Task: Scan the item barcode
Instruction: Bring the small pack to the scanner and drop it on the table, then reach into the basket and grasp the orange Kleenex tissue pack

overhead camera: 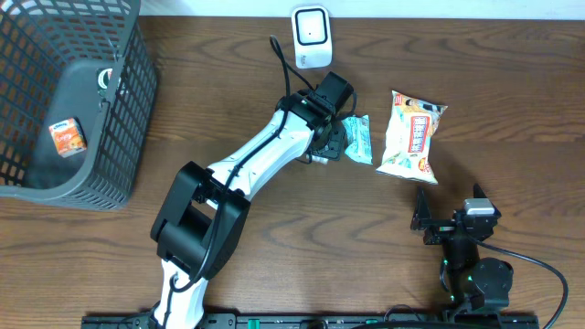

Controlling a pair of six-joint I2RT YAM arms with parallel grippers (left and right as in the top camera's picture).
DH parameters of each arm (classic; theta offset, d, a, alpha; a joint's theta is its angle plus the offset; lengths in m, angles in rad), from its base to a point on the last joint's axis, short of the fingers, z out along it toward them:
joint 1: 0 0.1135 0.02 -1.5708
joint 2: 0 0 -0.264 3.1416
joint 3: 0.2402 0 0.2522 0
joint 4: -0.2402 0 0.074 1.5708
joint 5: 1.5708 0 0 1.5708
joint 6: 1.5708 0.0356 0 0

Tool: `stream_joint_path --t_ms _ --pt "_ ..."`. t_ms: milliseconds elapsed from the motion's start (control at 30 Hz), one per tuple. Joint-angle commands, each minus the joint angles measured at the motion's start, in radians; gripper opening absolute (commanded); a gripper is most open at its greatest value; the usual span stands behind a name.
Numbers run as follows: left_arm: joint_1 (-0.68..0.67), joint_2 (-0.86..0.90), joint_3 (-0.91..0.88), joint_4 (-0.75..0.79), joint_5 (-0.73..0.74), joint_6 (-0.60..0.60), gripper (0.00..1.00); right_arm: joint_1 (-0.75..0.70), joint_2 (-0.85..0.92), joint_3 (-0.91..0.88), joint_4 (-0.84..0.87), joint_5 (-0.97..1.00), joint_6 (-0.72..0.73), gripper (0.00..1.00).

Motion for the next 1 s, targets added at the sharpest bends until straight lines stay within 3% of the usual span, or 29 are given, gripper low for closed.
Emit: stream_joint_path --t_ms 0,200,433,667,800,967 --pt "0.0 -0.011 0.004 -0.005 -0.012 0.003 0.68 0.009 -0.006 -0.002 -0.003 0.005 -0.008 0.99" --pt "0.024 -0.084 0.076 -0.03 -0.013 0.023 0.76 0.009 -0.006 -0.002 -0.003 0.005 -0.008 0.99" --pt "0.142 -0.32 0.175 -0.013 -0.07 0.091 0.81 0.009 -0.006 -0.002 -0.002 0.005 -0.008 0.99" --pt "0.433 -0.533 0.175 0.108 -0.399 0.126 0.83 0.009 -0.006 -0.002 -0.003 0.005 -0.008 0.99" --pt "0.647 -0.563 0.175 0.151 -0.409 0.126 0.83 0.009 -0.006 -0.002 -0.003 0.005 -0.008 0.99" --pt "0.908 -0.523 0.174 0.073 -0.409 0.122 0.83 0.009 -0.006 -0.002 -0.003 0.005 -0.008 0.99"
